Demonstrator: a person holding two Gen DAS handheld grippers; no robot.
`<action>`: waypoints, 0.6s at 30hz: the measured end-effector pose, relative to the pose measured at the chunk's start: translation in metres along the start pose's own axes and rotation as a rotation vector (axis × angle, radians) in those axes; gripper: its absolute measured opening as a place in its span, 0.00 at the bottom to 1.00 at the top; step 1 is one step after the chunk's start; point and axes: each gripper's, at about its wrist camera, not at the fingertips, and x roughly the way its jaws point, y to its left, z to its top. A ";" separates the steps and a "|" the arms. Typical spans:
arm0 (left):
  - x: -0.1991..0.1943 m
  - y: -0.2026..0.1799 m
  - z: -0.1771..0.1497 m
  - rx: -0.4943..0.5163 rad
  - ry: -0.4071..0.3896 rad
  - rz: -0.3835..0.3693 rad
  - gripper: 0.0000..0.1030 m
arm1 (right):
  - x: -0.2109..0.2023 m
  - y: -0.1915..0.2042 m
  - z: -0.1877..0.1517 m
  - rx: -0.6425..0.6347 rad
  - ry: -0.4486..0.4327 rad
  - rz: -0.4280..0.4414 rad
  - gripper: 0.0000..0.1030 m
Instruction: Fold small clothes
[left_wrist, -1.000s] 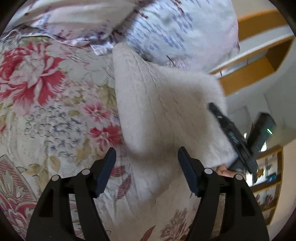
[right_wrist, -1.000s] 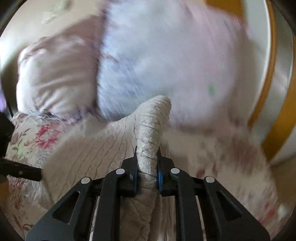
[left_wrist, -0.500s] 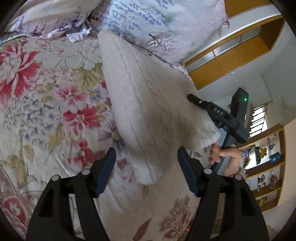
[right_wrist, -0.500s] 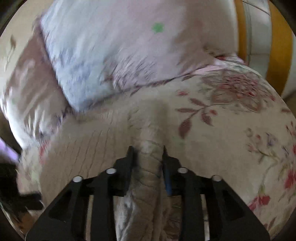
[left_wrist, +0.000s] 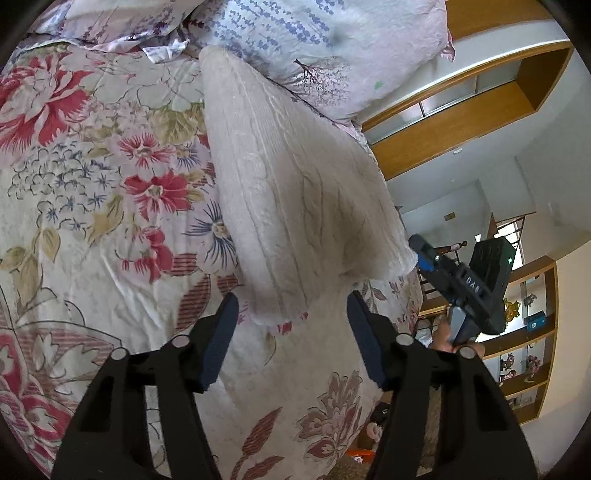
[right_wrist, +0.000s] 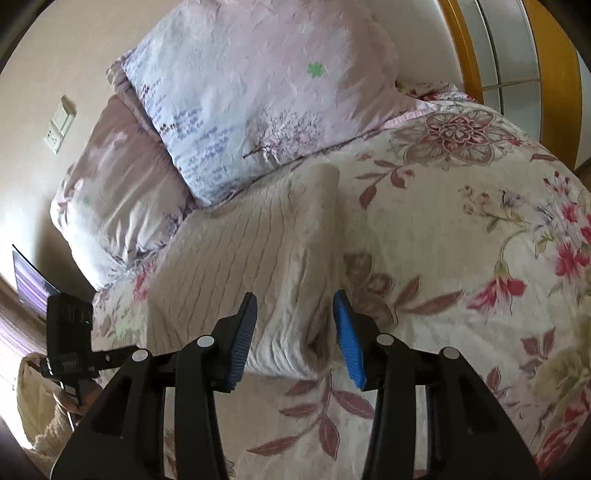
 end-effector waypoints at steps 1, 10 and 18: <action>0.001 0.000 0.000 -0.006 -0.004 0.005 0.49 | 0.002 0.000 -0.002 -0.005 0.004 -0.005 0.44; -0.001 0.004 0.000 0.001 -0.030 0.000 0.14 | -0.021 0.017 -0.003 -0.085 -0.138 -0.031 0.10; 0.008 0.005 -0.007 0.044 -0.001 0.054 0.12 | 0.018 -0.010 -0.024 -0.069 0.006 -0.219 0.09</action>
